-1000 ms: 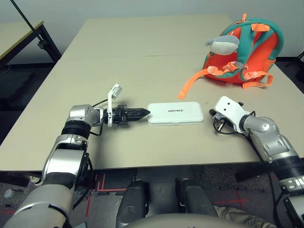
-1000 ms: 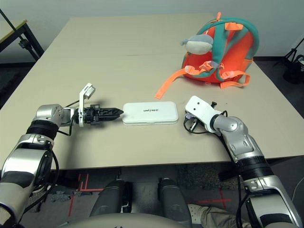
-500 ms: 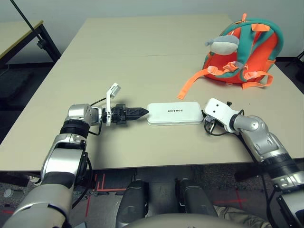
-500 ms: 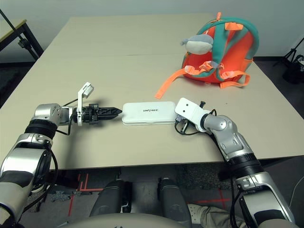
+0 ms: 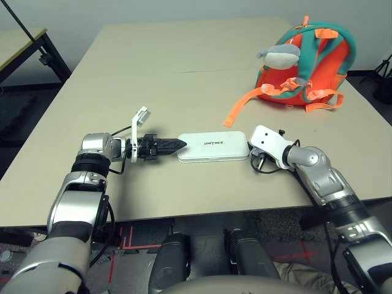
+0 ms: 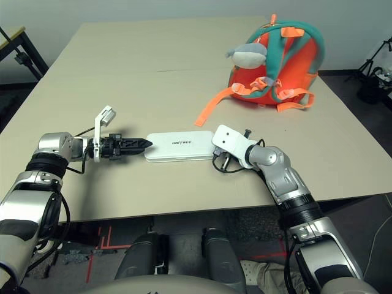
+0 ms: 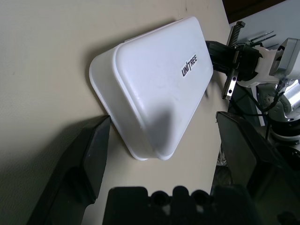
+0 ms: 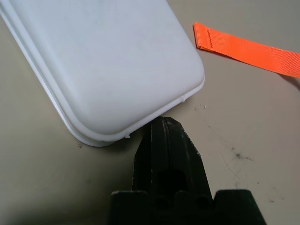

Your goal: Put the pencil case into the backpack and zip it.

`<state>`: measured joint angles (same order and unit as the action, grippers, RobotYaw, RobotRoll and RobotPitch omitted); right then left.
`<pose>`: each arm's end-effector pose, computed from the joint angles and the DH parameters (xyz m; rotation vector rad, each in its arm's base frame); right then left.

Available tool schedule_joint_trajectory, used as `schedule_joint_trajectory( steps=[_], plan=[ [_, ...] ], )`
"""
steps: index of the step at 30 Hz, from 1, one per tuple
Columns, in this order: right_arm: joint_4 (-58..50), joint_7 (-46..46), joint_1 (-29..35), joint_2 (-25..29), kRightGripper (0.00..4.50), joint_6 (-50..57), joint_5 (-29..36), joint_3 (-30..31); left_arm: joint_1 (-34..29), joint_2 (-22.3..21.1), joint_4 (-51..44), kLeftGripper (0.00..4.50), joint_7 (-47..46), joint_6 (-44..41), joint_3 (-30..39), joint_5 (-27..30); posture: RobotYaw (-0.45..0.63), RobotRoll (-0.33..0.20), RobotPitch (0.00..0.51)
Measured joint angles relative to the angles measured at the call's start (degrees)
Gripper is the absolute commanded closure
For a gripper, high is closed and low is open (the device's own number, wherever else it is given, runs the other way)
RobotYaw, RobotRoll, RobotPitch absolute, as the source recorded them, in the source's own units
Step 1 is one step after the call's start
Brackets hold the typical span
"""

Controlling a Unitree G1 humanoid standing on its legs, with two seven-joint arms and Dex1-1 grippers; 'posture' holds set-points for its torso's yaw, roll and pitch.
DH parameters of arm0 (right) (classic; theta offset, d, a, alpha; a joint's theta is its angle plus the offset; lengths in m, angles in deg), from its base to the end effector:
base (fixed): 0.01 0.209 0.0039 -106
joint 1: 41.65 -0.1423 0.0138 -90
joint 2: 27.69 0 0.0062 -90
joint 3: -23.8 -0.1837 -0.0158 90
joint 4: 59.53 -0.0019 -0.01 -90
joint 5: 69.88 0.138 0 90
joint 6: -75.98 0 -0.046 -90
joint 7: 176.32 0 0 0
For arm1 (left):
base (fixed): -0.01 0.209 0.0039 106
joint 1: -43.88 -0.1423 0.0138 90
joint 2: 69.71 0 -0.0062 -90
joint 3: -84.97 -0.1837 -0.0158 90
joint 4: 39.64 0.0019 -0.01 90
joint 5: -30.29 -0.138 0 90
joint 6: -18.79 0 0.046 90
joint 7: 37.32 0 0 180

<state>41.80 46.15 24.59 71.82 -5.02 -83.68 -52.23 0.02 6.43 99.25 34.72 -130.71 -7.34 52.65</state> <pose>0.2775 -0.1825 0.0990 -0.7471 0.2388 0.8349 0.3106 0.2526 0.0992 -0.6416 0.8678 -0.9520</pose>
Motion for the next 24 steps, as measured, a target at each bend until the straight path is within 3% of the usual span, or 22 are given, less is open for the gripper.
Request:
schedule_joint_trajectory(
  steps=[24],
  plan=[
    [0.57,0.22,-1.05,-2.49,4.49,0.00,-3.24,0.42,0.28,-0.86,0.59,0.00,1.26,-1.47,0.58,-2.15,0.04,0.000,0.110]
  ],
)
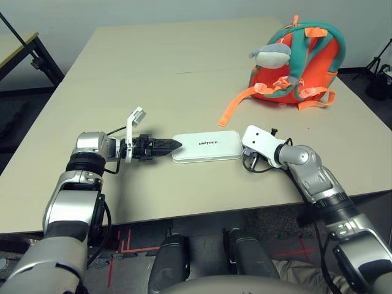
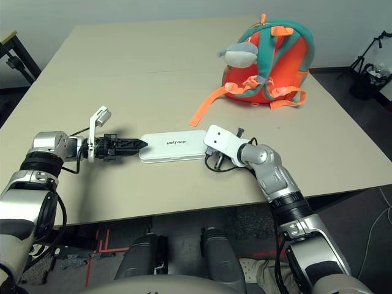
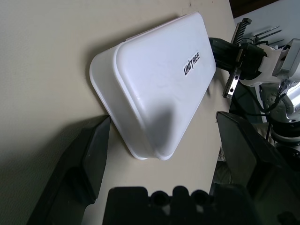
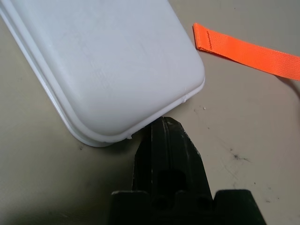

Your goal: Put the pencil case into the backpack and zip it.

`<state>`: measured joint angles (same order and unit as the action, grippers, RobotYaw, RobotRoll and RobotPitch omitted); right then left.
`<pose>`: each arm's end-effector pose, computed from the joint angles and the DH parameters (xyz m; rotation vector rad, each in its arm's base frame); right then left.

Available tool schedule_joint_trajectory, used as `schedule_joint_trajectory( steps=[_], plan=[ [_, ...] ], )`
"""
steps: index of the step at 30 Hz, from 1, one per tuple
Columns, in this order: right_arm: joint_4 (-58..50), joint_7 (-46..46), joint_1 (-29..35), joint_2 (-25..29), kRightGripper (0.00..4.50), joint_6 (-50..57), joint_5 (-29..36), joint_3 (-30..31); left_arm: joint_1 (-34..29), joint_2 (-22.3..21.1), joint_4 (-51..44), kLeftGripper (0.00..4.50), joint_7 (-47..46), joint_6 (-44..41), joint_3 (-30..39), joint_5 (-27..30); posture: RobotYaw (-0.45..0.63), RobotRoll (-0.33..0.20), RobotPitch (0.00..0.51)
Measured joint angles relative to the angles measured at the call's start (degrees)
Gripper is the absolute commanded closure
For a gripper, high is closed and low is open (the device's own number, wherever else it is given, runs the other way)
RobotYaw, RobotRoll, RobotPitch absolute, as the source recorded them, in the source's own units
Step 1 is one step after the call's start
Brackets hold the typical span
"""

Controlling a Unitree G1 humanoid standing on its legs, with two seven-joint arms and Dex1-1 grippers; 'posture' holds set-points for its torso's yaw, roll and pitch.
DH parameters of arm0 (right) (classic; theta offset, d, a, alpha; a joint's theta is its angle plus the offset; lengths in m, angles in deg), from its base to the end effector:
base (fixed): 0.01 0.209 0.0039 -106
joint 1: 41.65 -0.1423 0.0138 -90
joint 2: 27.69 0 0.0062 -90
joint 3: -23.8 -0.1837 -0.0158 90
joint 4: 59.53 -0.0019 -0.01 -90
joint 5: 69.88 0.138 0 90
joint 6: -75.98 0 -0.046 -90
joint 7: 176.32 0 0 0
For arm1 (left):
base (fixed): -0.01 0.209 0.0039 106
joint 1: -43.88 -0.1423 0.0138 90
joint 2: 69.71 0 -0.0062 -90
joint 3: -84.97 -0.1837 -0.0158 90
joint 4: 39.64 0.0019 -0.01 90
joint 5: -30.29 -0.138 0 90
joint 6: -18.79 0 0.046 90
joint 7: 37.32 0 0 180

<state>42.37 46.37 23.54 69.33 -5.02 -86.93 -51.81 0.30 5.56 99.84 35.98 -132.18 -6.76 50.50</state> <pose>0.2803 -0.1710 0.0991 -0.7744 0.2289 0.8474 0.3087 0.2595 0.1013 -0.6465 0.8932 -0.9274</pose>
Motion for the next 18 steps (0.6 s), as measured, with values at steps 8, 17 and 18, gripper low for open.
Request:
schedule_joint_trajectory(
  steps=[8,17,18],
  plan=[
    [1.14,2.24,-1.43,1.40,4.49,-1.14,-0.37,0.18,-0.25,0.02,-0.10,0.00,0.17,0.03,0.44,-0.06,0.04,0.000,0.113],
    [3.09,4.28,-2.55,5.56,4.49,-5.28,1.71,-0.14,-0.21,0.02,-0.16,0.00,1.72,-0.02,0.47,0.08,0.05,0.000,0.114],
    [3.18,4.28,-2.58,5.62,4.49,-5.40,1.85,-0.14,-0.20,-0.04,-0.16,0.00,1.85,-0.04,0.43,0.07,0.06,0.000,0.115]
  ],
)
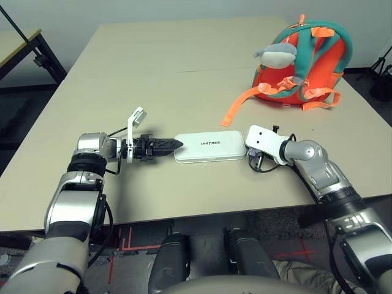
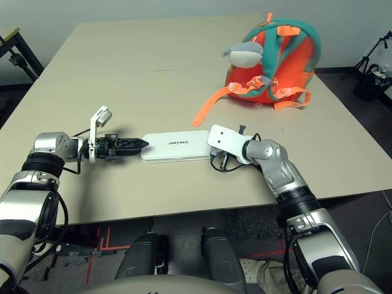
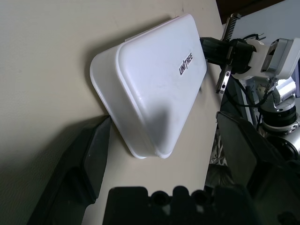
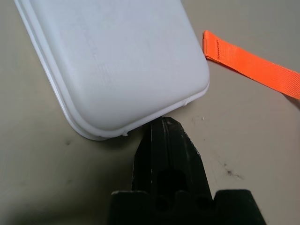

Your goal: Put the pencil case into the backpack and zip it.

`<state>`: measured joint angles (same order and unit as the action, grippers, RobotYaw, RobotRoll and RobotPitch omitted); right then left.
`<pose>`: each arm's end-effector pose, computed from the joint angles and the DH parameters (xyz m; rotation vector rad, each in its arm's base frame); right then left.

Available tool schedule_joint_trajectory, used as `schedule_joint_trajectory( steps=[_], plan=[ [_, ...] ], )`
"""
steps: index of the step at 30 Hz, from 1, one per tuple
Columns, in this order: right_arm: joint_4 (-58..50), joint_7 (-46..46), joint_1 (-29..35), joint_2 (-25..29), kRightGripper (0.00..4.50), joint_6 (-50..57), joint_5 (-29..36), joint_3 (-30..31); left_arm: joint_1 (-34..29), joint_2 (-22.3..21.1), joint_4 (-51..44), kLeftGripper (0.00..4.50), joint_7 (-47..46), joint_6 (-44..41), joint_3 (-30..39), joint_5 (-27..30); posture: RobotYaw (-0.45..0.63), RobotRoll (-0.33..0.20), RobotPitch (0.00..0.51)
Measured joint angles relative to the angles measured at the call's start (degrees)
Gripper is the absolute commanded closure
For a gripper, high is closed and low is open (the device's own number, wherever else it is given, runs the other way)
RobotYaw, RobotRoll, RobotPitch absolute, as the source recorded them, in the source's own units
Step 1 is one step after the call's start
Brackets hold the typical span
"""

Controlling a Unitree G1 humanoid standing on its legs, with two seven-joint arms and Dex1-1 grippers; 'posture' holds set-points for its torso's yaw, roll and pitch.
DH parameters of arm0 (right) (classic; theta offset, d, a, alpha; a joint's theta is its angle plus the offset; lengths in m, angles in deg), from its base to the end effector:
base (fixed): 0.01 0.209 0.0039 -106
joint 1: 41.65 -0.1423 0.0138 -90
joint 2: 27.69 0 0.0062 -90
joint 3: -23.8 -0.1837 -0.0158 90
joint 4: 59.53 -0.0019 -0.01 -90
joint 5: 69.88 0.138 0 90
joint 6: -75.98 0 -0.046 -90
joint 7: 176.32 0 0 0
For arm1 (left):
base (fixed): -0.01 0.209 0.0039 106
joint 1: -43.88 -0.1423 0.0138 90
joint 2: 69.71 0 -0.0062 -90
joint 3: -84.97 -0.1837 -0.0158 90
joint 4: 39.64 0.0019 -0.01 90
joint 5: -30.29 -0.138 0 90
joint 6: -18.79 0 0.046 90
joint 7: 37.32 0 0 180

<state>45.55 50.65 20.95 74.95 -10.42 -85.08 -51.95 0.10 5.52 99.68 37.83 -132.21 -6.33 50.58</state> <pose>0.2877 -0.1926 0.1125 -0.8528 0.2231 0.8987 0.3082 0.2603 0.1011 -0.6681 0.8787 -0.9556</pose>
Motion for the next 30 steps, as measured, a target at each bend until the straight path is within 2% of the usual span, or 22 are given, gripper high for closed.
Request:
schedule_joint_trajectory(
  steps=[15,25,30],
  plan=[
    [0.64,-0.08,-0.40,0.06,4.49,-1.00,1.07,0.11,0.82,-1.31,0.97,0.00,1.89,0.42,-2.06,-0.03,0.05,0.000,0.109],
    [0.68,1.03,-3.18,-3.54,4.49,0.46,-3.17,3.93,1.15,-3.36,2.53,0.00,2.05,0.61,-2.54,-1.33,0.03,0.000,0.094],
    [0.83,3.43,-5.38,-8.19,4.49,-1.92,-3.83,9.14,2.42,-2.86,3.40,0.00,2.08,1.50,-3.20,-2.52,0.04,0.000,0.091]
  ],
)
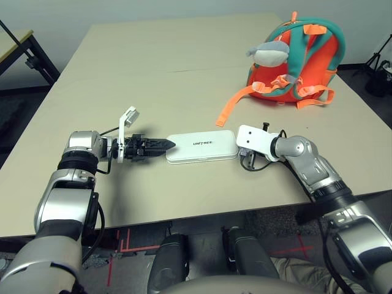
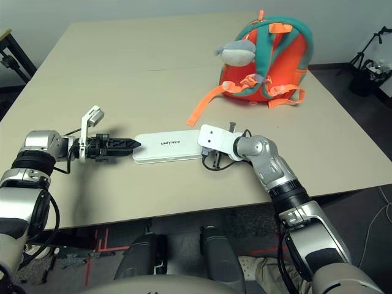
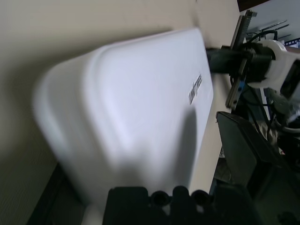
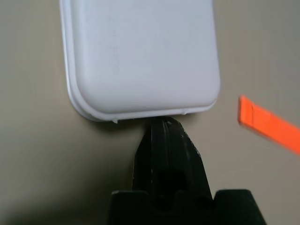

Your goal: Put the pencil case into the backpack and zip it.

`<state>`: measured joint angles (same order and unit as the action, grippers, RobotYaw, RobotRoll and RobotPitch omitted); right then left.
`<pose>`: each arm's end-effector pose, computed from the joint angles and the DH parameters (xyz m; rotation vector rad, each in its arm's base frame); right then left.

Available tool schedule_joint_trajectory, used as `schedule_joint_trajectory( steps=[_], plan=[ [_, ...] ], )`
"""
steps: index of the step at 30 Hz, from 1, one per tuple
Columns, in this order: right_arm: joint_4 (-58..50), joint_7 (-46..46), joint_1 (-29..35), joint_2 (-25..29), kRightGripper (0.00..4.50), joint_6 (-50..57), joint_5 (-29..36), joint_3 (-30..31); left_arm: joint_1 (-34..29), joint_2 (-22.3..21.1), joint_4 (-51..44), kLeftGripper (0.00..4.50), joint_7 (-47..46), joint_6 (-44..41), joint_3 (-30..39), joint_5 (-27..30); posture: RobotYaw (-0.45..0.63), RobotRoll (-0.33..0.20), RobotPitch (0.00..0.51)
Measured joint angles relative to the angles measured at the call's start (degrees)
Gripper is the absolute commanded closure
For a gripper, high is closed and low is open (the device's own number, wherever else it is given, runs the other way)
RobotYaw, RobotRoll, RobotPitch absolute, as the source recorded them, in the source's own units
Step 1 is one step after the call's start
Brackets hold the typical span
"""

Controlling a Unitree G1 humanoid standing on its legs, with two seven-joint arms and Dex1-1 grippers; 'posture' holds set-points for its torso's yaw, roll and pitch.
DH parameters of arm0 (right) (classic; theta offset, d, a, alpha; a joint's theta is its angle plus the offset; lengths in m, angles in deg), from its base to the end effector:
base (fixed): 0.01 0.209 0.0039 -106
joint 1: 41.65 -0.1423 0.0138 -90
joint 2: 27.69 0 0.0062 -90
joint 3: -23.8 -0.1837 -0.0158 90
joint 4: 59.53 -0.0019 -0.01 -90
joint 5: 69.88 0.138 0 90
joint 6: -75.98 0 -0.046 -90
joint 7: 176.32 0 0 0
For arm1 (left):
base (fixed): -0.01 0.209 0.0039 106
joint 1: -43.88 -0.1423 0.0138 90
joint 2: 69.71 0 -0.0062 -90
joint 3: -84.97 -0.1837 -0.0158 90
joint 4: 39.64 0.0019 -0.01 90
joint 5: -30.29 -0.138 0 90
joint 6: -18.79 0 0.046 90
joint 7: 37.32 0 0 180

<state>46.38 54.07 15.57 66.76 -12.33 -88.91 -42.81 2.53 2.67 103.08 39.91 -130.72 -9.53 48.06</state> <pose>0.2936 -0.1258 0.1134 -0.9266 0.1276 1.1487 0.3097 0.2737 0.1108 -0.6025 0.9171 -0.9150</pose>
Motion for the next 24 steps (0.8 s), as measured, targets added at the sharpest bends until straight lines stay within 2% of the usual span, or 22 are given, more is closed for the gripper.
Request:
schedule_joint_trajectory(
  steps=[10,15,18,21,24],
  plan=[
    [-0.01,1.00,-0.15,1.01,4.49,-0.98,0.29,0.23,-0.33,0.21,-0.07,0.00,1.10,1.10,0.05,-0.03,0.05,0.000,0.094],
    [-1.13,1.10,1.01,3.07,4.50,-0.87,2.01,-0.79,-1.56,0.96,-0.12,1.65,0.03,2.48,1.54,0.28,0.06,0.000,0.097],
    [-2.33,1.07,2.91,5.99,4.50,-0.07,4.22,-2.96,-2.06,2.14,-0.66,2.53,1.43,2.43,3.33,2.65,0.06,0.000,0.100],
    [-2.43,-0.33,5.22,9.56,4.50,2.32,6.52,-8.01,-2.14,2.83,-2.33,3.03,1.60,2.07,4.26,4.33,0.06,0.000,0.101],
    [-2.87,-2.42,7.14,11.62,3.88,5.52,10.19,-14.79,-2.14,2.74,-2.71,3.11,0.65,1.92,6.10,4.99,0.06,0.000,0.101]
  ],
)
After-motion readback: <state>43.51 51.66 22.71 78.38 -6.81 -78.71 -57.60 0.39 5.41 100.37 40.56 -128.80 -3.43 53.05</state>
